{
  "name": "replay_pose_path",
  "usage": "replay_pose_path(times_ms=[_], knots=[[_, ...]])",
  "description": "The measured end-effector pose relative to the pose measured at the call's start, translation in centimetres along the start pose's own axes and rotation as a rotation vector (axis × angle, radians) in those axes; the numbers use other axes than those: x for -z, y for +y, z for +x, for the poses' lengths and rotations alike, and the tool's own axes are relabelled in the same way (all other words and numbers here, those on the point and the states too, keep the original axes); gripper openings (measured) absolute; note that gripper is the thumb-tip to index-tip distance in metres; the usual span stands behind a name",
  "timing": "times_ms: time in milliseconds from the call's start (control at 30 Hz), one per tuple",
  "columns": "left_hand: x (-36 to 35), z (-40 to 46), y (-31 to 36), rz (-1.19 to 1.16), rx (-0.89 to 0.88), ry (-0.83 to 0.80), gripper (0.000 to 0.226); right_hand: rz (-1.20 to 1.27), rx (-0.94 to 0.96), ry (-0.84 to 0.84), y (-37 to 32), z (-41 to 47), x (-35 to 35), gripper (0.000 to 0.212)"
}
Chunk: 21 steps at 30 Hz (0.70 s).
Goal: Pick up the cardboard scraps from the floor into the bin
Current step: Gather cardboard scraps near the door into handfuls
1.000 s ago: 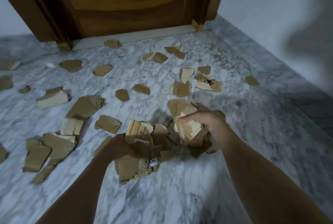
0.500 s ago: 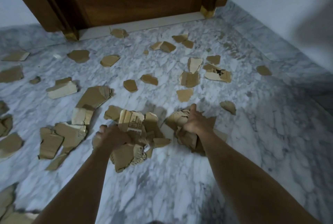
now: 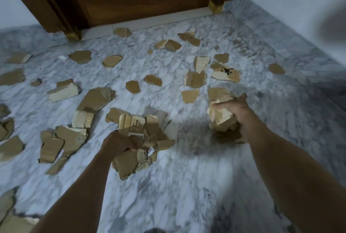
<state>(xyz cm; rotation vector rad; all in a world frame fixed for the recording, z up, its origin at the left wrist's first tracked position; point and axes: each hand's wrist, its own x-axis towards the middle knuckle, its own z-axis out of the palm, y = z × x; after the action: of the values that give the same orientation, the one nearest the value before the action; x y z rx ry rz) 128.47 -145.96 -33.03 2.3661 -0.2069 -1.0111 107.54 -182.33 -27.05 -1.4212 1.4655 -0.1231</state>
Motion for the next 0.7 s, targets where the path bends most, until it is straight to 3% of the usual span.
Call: replay_pose_path(times_ms=[67,167,300,367,467,533,567,667,700], knots=[[0.1,-1.5,0.9,0.001,-0.021,-0.004,0.077,-0.019,-0.061,-0.013,0.5,1.0,1.8,0.145],[0.1,-2.7,1.4,-0.055,-0.015,-0.035,0.068,-0.198,-0.136,-0.033,1.5,1.5,2.3,0.155],[0.4,-2.5,1.4,-0.176,-0.023,-0.135,0.070,-0.353,-0.056,-0.007,1.8,2.6,1.5,0.138],[0.9,-2.0,1.7,-0.229,-0.033,-0.107,0.071,-0.424,-0.070,0.009,1.8,2.6,0.6,0.133],[2.2,-0.8,3.3,-0.328,-0.038,-0.022,0.071,-0.485,-0.119,-0.029,2.4,3.4,-1.4,0.154],[3.3,0.6,4.3,-0.360,-0.053,0.026,0.058,-0.523,-0.023,-0.056,1.9,3.4,-2.8,0.171],[3.6,1.1,4.9,-0.371,-0.065,0.048,0.053,-0.529,0.054,-0.088,1.2,3.0,-3.5,0.165],[4.3,2.9,6.1,-0.338,-0.030,0.094,0.051,-0.415,0.210,-0.184,-2.7,0.7,-5.9,0.118],[4.3,3.6,6.1,-0.330,-0.008,0.065,0.053,-0.408,0.242,-0.201,-3.7,0.7,-6.9,0.114]])
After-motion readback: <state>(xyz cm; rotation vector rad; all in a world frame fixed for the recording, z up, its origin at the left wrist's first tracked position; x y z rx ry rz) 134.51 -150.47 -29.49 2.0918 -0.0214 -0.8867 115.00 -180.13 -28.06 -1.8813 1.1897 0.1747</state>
